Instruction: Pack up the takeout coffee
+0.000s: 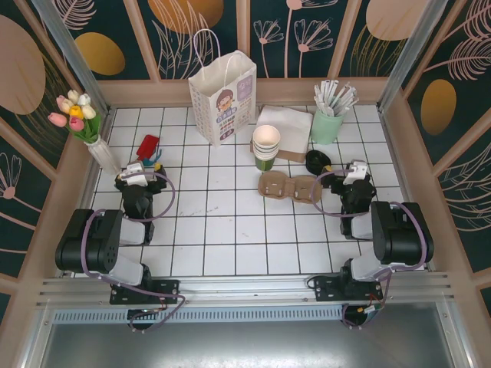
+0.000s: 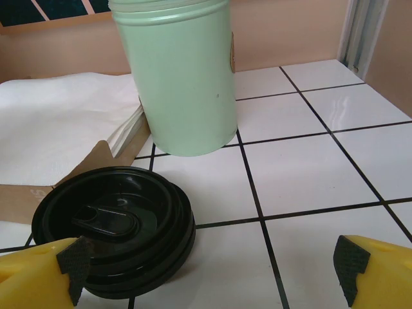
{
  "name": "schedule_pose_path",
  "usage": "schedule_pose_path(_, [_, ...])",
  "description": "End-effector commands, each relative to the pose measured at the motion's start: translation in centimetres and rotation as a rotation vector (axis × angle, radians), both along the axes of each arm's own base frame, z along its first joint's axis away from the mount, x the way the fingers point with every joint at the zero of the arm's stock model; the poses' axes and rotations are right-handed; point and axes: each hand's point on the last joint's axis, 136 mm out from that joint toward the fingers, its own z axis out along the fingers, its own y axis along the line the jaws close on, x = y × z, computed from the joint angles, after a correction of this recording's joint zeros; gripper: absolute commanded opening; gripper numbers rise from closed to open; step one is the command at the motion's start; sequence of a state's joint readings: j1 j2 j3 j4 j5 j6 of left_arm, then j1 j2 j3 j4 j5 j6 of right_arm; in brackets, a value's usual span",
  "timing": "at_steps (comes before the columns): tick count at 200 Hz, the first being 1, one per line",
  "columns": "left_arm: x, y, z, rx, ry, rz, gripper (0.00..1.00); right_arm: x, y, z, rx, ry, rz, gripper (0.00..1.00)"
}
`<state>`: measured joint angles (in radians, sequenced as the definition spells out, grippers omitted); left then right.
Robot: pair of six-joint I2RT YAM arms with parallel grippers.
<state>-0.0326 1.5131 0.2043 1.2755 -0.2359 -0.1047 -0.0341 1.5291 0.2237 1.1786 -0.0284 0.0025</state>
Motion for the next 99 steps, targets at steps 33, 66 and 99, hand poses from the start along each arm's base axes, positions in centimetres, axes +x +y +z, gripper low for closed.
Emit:
schedule_pose_path(33, [0.48,0.31,1.13,0.011,-0.039,0.009,0.99,0.71,0.04,1.46,0.013,-0.057,0.012,0.99])
schedule_pose_path(66, [0.49,0.28,1.14,0.010,-0.040,0.009,0.99,0.75,0.05,1.49,0.014,-0.057,0.012,0.99])
schedule_pose_path(99, [0.51,0.27,1.01,0.009,-0.035,0.009,0.99,0.73,0.06,1.50,0.017,-0.057,0.015,0.99])
